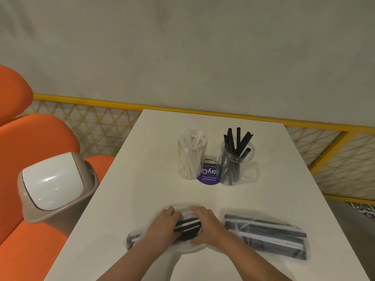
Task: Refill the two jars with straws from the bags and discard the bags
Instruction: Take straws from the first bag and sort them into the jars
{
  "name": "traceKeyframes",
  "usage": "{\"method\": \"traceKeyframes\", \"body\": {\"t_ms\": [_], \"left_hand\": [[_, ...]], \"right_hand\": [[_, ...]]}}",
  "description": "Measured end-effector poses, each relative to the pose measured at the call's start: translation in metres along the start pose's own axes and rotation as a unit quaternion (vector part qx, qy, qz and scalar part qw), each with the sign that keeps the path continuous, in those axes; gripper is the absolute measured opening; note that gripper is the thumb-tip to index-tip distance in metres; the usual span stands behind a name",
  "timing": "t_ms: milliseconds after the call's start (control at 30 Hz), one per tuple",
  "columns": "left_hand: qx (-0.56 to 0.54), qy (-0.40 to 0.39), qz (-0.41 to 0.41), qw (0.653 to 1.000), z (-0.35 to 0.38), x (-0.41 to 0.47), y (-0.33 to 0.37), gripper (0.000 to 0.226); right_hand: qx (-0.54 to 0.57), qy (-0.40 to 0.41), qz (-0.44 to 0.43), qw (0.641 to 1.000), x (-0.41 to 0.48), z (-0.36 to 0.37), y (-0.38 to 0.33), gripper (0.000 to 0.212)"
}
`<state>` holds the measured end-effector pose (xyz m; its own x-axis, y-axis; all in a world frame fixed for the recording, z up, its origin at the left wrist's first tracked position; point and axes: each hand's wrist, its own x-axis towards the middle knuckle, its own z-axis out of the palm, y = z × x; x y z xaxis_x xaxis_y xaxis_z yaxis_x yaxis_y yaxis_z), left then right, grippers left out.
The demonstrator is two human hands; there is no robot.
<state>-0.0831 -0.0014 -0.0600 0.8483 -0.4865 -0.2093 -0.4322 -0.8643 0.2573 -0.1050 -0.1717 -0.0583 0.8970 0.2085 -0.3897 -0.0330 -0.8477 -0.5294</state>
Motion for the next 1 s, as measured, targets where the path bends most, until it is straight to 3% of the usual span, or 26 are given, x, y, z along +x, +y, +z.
{"method": "traceKeyframes", "body": {"t_ms": [100,200,300,500,633,733,867,1000], "left_hand": [[0.009,0.007,-0.018,1.0,0.003,-0.003,0.0,0.046],[-0.003,0.006,-0.014,1.0,0.004,-0.002,-0.002,0.05],[-0.045,0.007,0.009,0.999,0.0,-0.001,-0.001,0.049],[-0.022,0.069,0.046,0.996,0.002,-0.013,-0.007,0.041],[0.022,0.051,0.066,0.996,0.004,-0.012,-0.011,0.052],[-0.014,0.043,0.047,0.998,0.002,-0.016,-0.01,0.043],[0.032,-0.014,0.011,0.999,0.001,-0.011,-0.007,0.049],[0.027,-0.039,0.006,0.999,0.0,-0.009,-0.006,0.059]], "right_hand": [[0.08,-0.021,0.013,0.996,0.001,-0.005,0.004,0.087],[0.154,-0.007,0.036,0.987,0.004,-0.008,0.006,0.063],[0.155,0.048,0.059,0.985,0.006,-0.008,0.006,0.034],[0.105,0.079,0.054,0.99,0.006,-0.015,0.001,0.011],[0.027,0.075,0.078,0.994,0.01,-0.011,0.002,0.027],[0.042,0.087,0.088,0.991,0.012,-0.004,0.001,0.036],[0.144,0.114,0.132,0.974,0.016,-0.007,-0.003,0.021],[0.167,0.118,0.12,0.971,0.019,-0.011,-0.003,0.014]]}}
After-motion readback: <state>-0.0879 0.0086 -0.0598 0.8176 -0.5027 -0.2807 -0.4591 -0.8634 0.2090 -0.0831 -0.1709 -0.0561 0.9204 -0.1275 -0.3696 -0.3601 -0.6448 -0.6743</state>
